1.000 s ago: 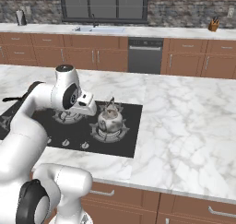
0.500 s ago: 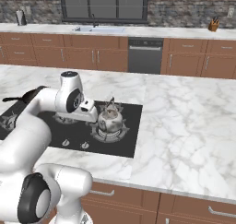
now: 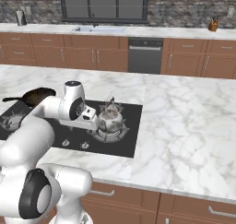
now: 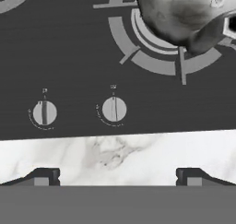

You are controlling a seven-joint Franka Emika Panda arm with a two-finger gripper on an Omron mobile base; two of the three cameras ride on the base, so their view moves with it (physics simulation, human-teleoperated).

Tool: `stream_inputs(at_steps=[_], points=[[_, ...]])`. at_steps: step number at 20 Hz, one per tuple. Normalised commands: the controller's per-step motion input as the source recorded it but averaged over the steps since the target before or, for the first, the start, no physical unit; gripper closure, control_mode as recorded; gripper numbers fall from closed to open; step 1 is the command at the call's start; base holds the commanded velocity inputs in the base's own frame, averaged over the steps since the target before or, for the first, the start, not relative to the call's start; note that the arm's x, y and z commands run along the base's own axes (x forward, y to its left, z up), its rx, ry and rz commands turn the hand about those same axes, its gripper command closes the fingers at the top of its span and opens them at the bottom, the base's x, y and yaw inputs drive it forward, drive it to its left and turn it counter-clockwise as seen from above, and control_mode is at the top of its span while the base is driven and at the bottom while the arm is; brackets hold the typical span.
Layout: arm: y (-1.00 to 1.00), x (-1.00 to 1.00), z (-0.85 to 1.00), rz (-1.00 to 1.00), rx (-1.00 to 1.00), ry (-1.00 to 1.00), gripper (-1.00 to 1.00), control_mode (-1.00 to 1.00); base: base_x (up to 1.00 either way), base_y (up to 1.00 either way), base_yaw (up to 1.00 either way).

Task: Pick the kettle from the counter and place it on a stove burner. Then turn the burner on.

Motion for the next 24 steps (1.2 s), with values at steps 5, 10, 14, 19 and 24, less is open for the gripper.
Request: stream_inputs(at_steps=[5,10,14,19,24], points=[[0.02,0.0,-0.45,0.0,0.0,0.01,-1.0,-1.0,0.0,0.0,0.0],[0.04,0.0,-0.38,0.0,0.0,0.0,-1.0,-1.0,0.0,0.0,0.0],[0.08,0.03,-0.36,0.0,0.0,0.0,-1.0,-1.0,0.0,0.0,0.0],[0.07,0.12,-0.36,0.0,0.0,0.0,-1.0,-1.0,0.0,0.0,0.0],[0.0,0.13,-0.09,0.0,0.0,-0.02,-1.0,-1.0,0.0,0.0,0.0]])
